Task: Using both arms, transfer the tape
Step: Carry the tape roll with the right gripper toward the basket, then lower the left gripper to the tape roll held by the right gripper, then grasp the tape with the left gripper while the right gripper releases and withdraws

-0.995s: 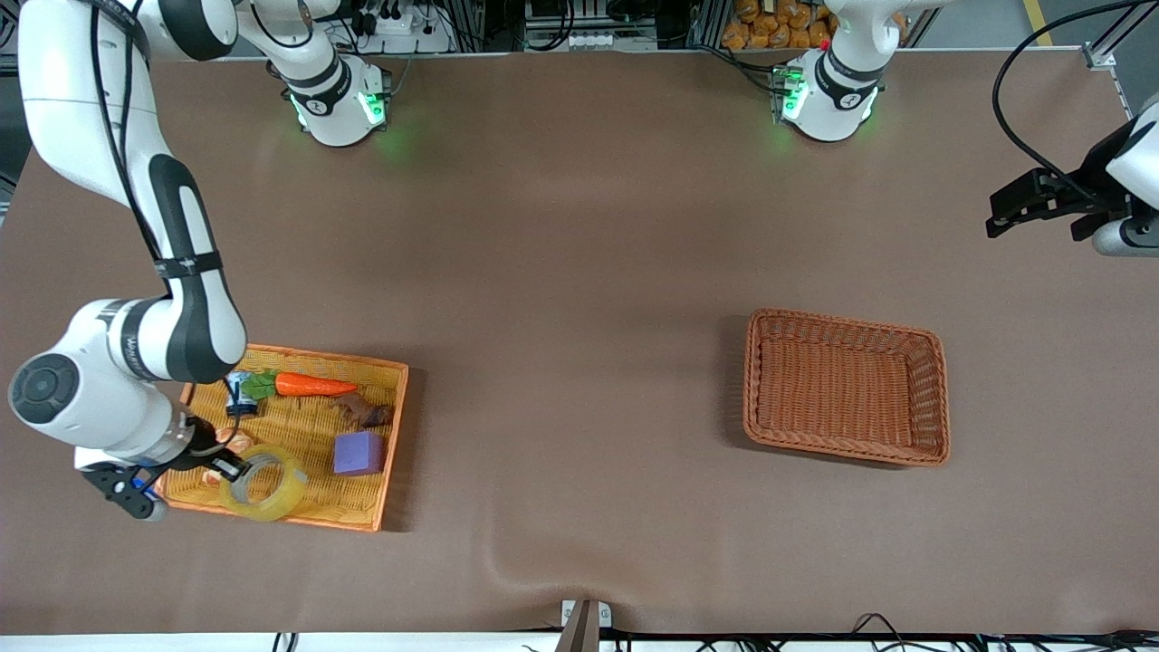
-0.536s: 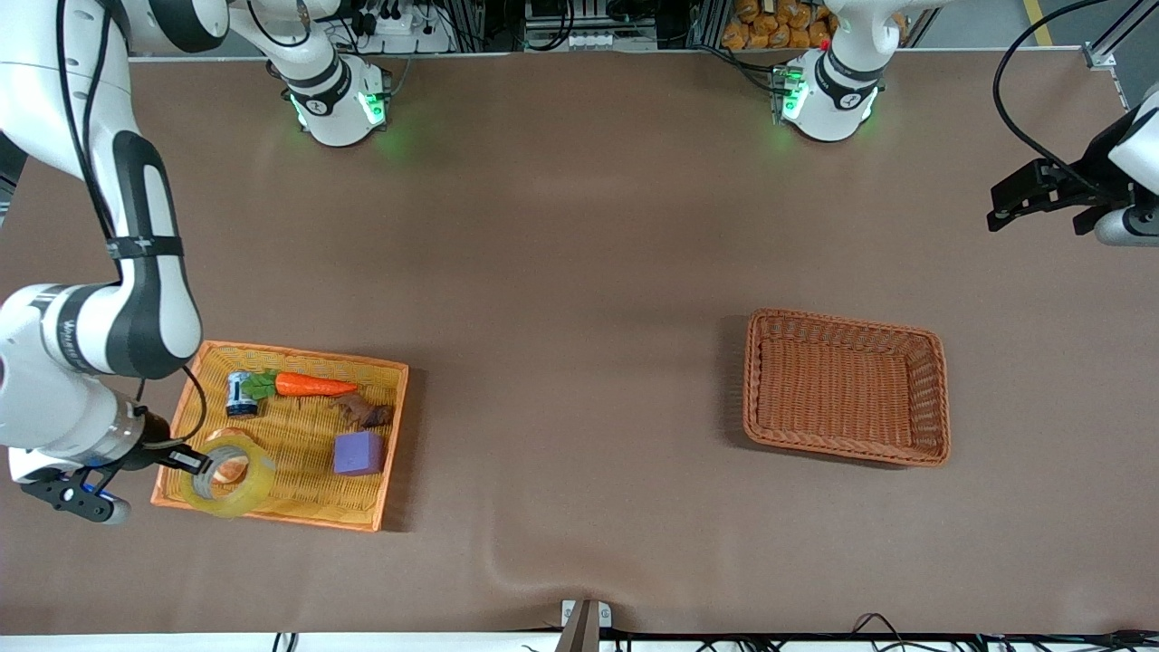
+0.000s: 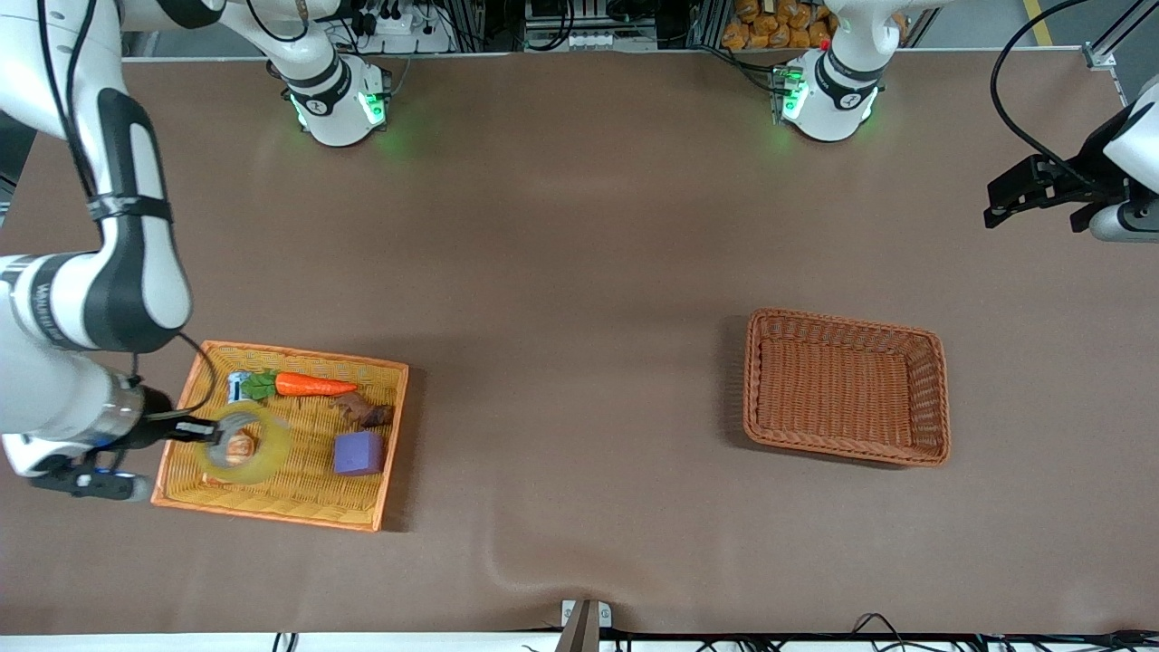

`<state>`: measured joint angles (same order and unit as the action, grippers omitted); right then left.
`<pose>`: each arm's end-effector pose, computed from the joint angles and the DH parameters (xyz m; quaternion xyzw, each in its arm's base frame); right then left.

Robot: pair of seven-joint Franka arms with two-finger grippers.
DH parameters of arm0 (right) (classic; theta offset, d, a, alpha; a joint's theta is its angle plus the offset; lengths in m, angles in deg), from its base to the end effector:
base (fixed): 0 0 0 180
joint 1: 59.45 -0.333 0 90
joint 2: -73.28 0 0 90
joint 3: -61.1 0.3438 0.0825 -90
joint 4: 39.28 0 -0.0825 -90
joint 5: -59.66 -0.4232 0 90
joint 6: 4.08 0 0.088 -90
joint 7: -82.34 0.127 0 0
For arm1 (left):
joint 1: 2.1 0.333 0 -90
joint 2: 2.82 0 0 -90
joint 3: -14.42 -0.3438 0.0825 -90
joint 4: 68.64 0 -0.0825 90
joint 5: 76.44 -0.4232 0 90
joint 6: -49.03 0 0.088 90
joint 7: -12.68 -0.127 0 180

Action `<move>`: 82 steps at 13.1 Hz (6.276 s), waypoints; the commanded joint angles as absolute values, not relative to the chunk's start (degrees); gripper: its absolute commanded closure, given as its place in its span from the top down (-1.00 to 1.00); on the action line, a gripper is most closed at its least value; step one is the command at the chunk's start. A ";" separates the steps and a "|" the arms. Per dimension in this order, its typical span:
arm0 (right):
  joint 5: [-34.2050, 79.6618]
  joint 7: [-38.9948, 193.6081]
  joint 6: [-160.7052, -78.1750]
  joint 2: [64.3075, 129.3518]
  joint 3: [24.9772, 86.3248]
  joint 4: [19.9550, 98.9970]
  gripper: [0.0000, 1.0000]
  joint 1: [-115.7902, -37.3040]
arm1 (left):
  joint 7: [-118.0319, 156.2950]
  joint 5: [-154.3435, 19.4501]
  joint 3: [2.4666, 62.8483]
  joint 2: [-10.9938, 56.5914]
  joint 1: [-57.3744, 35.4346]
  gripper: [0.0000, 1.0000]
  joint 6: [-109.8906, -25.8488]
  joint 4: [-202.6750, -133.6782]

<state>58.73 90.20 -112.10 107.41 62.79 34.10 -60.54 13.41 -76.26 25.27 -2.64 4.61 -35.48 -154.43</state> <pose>0.7780 0.0343 0.3966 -0.9986 0.0494 -0.0031 0.0163 0.5831 -0.0424 0.6594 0.9995 -0.0299 -0.0128 0.0013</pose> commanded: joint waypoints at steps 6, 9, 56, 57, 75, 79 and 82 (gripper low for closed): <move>56.77 92.26 -111.13 106.32 64.09 38.85 -1.00 -79.11 | 13.12 -76.00 25.49 -3.70 4.85 1.00 -34.73 -154.60; 56.67 98.14 -113.75 107.02 63.91 38.85 -1.00 -85.53 | 13.12 -75.91 25.49 -3.53 4.85 1.00 -34.73 -154.60; 59.49 106.55 -113.79 102.75 61.28 44.89 1.00 -87.68 | 57.59 -79.51 32.88 32.94 -21.08 1.00 -76.91 -159.52; 59.49 100.42 -112.29 99.76 61.28 47.44 1.00 -84.70 | 57.59 -79.51 32.88 33.99 -21.08 1.00 -77.00 -159.52; 59.40 82.67 -99.10 71.70 61.36 58.28 1.00 -56.72 | 58.38 -81.80 32.70 38.50 -22.67 -1.00 -82.90 -161.72; 60.10 84.27 -98.48 70.11 61.28 57.40 1.00 -56.64 | 62.26 -81.89 32.87 25.78 -17.50 -1.00 -71.42 -161.98; 60.10 84.80 -94.00 70.46 61.63 54.86 1.00 -56.99 | 61.99 -81.10 33.05 17.68 -11.00 -1.00 -63.83 -163.72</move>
